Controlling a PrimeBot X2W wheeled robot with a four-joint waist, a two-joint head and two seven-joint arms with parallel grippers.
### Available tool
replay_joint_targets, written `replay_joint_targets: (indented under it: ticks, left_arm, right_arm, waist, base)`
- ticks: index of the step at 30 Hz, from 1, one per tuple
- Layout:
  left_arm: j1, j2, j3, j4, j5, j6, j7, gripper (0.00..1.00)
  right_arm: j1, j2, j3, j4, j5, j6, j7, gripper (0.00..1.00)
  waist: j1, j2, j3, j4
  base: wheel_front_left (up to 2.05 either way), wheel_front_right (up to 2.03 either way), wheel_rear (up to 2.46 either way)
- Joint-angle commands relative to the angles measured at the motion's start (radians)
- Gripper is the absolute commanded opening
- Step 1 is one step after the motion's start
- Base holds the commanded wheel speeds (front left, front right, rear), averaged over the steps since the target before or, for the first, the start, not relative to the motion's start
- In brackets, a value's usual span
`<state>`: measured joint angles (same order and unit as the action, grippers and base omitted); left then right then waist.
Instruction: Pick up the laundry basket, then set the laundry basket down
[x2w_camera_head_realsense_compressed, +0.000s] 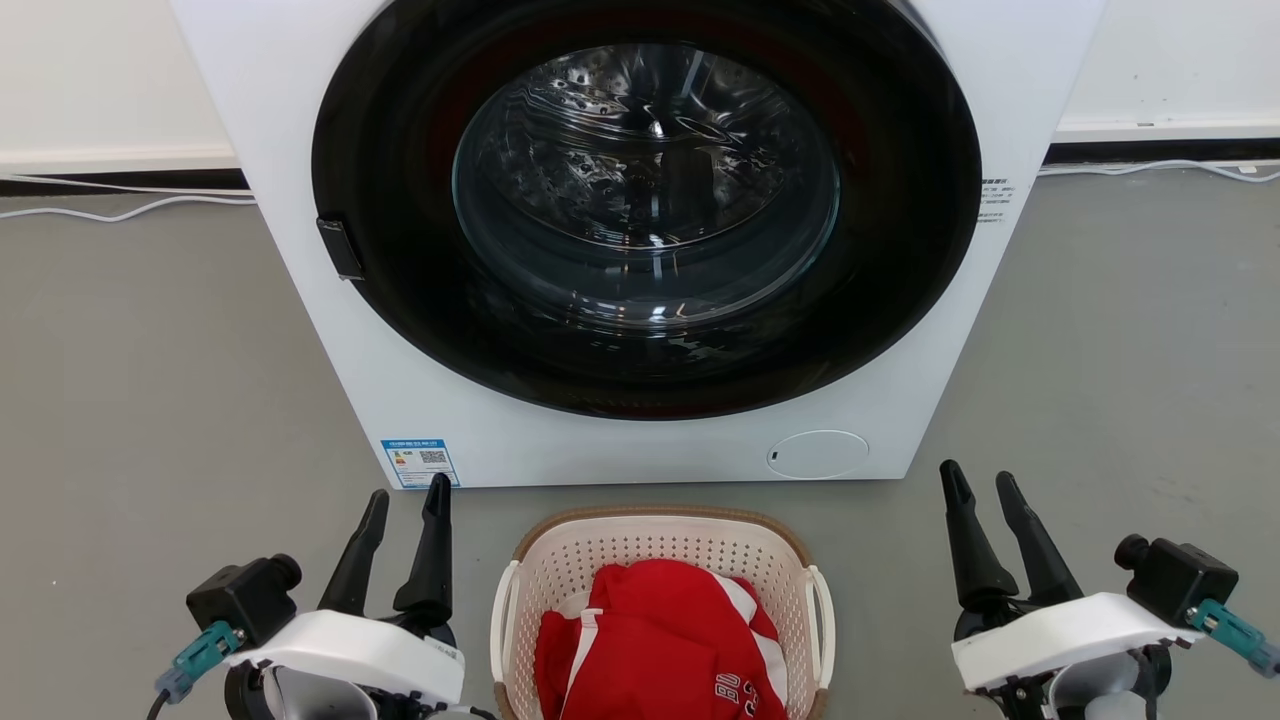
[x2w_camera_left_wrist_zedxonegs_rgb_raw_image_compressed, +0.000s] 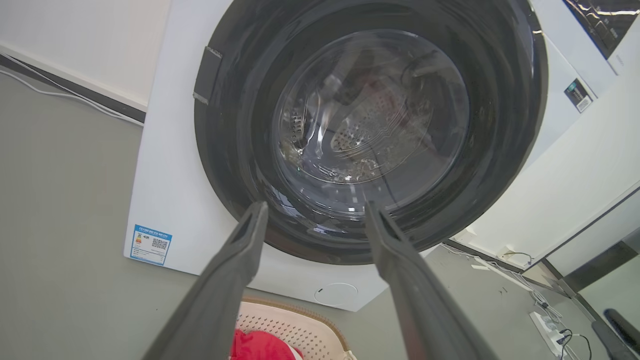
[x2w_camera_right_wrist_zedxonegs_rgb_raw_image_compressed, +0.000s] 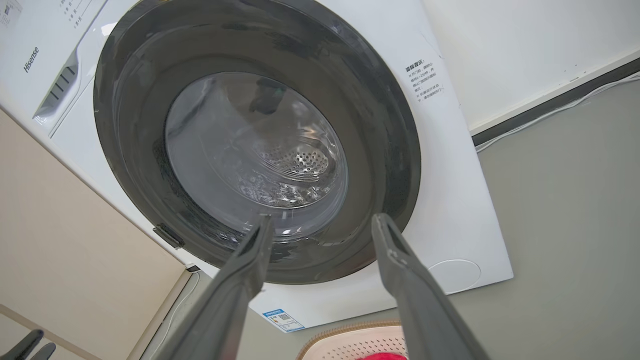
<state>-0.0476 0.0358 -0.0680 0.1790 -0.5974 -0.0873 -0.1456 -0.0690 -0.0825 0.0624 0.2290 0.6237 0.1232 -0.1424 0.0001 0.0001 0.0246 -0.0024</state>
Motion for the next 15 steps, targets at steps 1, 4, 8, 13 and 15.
replay_joint_targets:
  ticks: [1, 4, 8, 13, 15]
  left_arm:
    - [-0.046, 0.009, 0.016, -0.037, 0.037, 0.009, -0.017, 1.0]
    - [-0.047, 0.01, 0.013, -0.041, 0.072, 0.01, -0.025, 1.0]
    - [-0.047, 0.01, 0.009, -0.044, 0.116, 0.011, -0.037, 1.0]
    - [-0.048, 0.011, 0.003, -0.049, 0.169, 0.014, -0.052, 1.0]
    - [-0.049, 0.011, 0.0, -0.051, 0.191, 0.015, -0.058, 1.0]
  right_arm:
    - [-0.058, -0.009, 0.017, -0.036, -0.04, 0.005, -0.02, 1.0]
    - [-0.06, -0.008, 0.015, -0.039, -0.078, 0.006, -0.029, 1.0]
    - [-0.061, -0.005, 0.012, -0.041, -0.132, 0.006, -0.04, 1.0]
    - [-0.061, -0.001, 0.015, -0.04, -0.195, 0.006, -0.055, 1.0]
    - [-0.061, -0.001, 0.016, -0.039, -0.22, 0.006, -0.061, 1.0]
  waist:
    - [0.0, -0.0001, 0.001, 0.0]
    - [0.0, -0.0001, 0.002, -0.001]
    - [0.0, -0.0001, 0.003, -0.002]
    - [0.0, -0.0001, 0.003, -0.003]
    - [0.0, -0.0001, 0.003, -0.002]
  base:
    - [0.0, 0.0, 0.0]
    - [0.0, 0.0, 0.0]
    - [0.0, 0.0, 0.0]
    - [0.0, 0.0, 0.0]
    - [0.0, 0.0, 0.0]
